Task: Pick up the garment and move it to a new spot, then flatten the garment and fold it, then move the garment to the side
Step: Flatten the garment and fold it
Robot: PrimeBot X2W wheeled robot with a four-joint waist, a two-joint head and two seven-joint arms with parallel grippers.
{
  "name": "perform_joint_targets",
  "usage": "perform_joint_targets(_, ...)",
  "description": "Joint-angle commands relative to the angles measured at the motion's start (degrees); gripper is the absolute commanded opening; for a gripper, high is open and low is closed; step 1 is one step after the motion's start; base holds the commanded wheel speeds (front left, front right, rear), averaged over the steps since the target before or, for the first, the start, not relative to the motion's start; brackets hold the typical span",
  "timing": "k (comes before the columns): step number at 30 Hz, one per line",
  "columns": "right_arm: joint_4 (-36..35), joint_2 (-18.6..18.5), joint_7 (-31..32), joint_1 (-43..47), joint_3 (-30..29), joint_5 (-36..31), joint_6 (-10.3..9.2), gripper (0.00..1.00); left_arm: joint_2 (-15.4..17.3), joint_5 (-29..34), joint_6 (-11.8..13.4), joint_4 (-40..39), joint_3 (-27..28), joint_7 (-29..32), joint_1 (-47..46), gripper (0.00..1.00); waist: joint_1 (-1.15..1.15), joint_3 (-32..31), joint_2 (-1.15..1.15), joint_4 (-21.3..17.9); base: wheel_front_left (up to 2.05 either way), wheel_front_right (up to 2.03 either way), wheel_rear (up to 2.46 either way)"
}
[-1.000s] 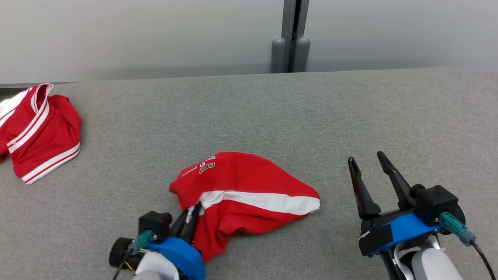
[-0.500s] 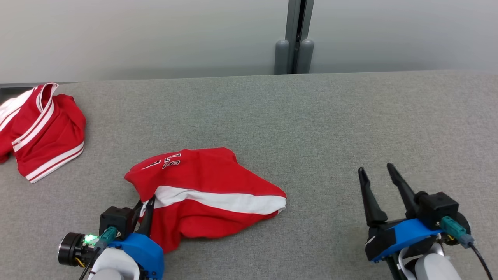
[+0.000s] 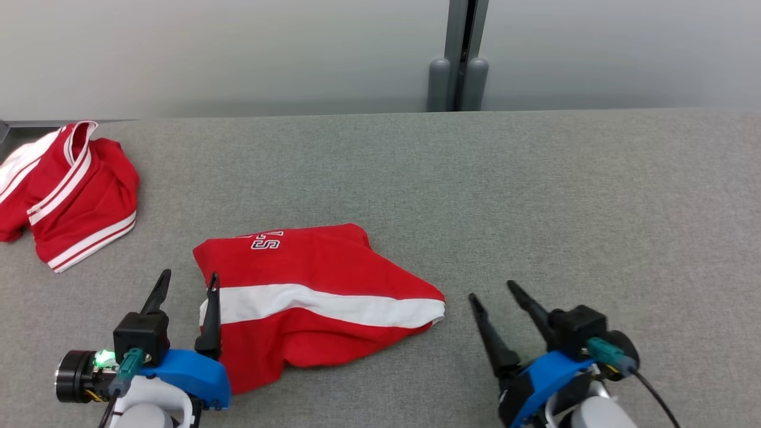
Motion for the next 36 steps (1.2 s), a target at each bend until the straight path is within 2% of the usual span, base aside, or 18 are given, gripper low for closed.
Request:
perform_joint_targets(1, 1.70, -0.13, 0.59, -2.00, 2.43, 0.75, 0.01, 1.00, -0.37, -0.63, 0.54, -1.99, 0.32, -0.76, 1.08, 1.00, 0.00, 0.32, 0.00, 0.65, 0.00, 0.00, 0.00)
perform_joint_targets(6, 8.89, -0.16, 2.04, -6.61, 8.23, 1.99, 0.01, 1.00, -2.10, -1.70, 1.18, -6.09, 0.00, -1.69, 3.04, 1.00, 0.00, 0.84, 0.00, 2.39, 0.00, 0.00, 0.00)
perform_joint_targets(12, 19.02, -0.16, 3.11, -11.84, 11.21, 3.34, 0.01, 1.00, -4.11, -2.69, 1.46, -8.10, -0.84, -2.64, 4.82, 1.00, 0.00, 1.12, 0.00, 4.76, 0.00, 0.00, 0.00)
perform_joint_targets(16, 23.34, -0.16, 2.97, -13.78, 13.86, 6.69, 0.01, 1.00, -4.68, -3.24, 1.69, -8.63, -0.72, -3.16, 5.45, 1.00, 0.00, 1.20, 0.00, 5.41, 0.00, 0.00, 0.00)
perform_joint_targets(17, 24.27, -0.16, 2.77, -14.27, 14.51, 7.35, 0.01, 0.52, -4.70, -3.39, 1.79, -8.74, -0.63, -3.31, 5.52, 1.00, 0.00, 1.22, 0.00, 5.47, 0.00, 0.00, 0.00)
perform_joint_targets(18, 24.27, -0.16, 2.77, -14.27, 14.51, 7.35, 0.01, 0.52, -4.70, -3.39, 1.79, -8.74, -0.63, -3.31, 5.52, 1.00, 0.00, 1.22, 0.00, 5.47, 0.00, 0.00, 0.00)
perform_joint_targets(20, 25.86, -0.16, 2.24, -15.06, 15.61, 8.58, 0.01, 0.09, -4.74, -3.64, 1.86, -8.95, -0.48, -3.41, 5.77, 1.00, 0.00, 1.28, 0.00, 5.47, 0.00, 0.00, 0.00)
perform_joint_targets(21, 26.66, -0.16, 1.75, -15.49, 15.83, 9.06, 0.01, 0.00, -4.74, -3.68, 1.89, -9.06, -0.41, -3.57, 5.86, 1.00, 0.00, 1.30, 0.00, 5.42, 0.00, 0.00, 0.00)
perform_joint_targets(25, 29.32, -0.23, -1.08, -17.54, 14.52, 8.71, 0.01, 0.00, -4.46, -4.02, 2.14, -9.65, 0.16, -3.84, 6.28, 1.00, 0.00, 1.28, 0.00, 4.69, 0.00, 0.00, 0.00)
perform_joint_targets(28, 31.80, -0.21, -3.29, -18.71, 10.86, 5.99, 0.01, 0.00, -4.39, -4.33, 2.22, -9.91, 0.42, -4.17, 6.66, 1.00, 0.00, 1.05, 0.00, 3.99, 0.00, 0.00, 0.00)
perform_joint_targets(32, 33.42, -0.59, -5.14, -19.20, 3.52, -0.22, 0.01, 0.00, -4.52, -4.68, 2.17, -10.03, 0.52, -4.29, 7.48, 1.00, 0.00, 0.58, 0.00, 2.92, 0.00, 0.00, 0.00)
perform_joint_targets(36, 31.46, -1.95, -5.86, -16.60, -4.40, -8.89, 0.01, 0.00, -4.70, -5.00, 1.78, -9.92, 0.20, -4.37, 7.76, 1.00, 0.00, 0.30, 0.00, 1.95, 0.00, 0.00, 0.00)
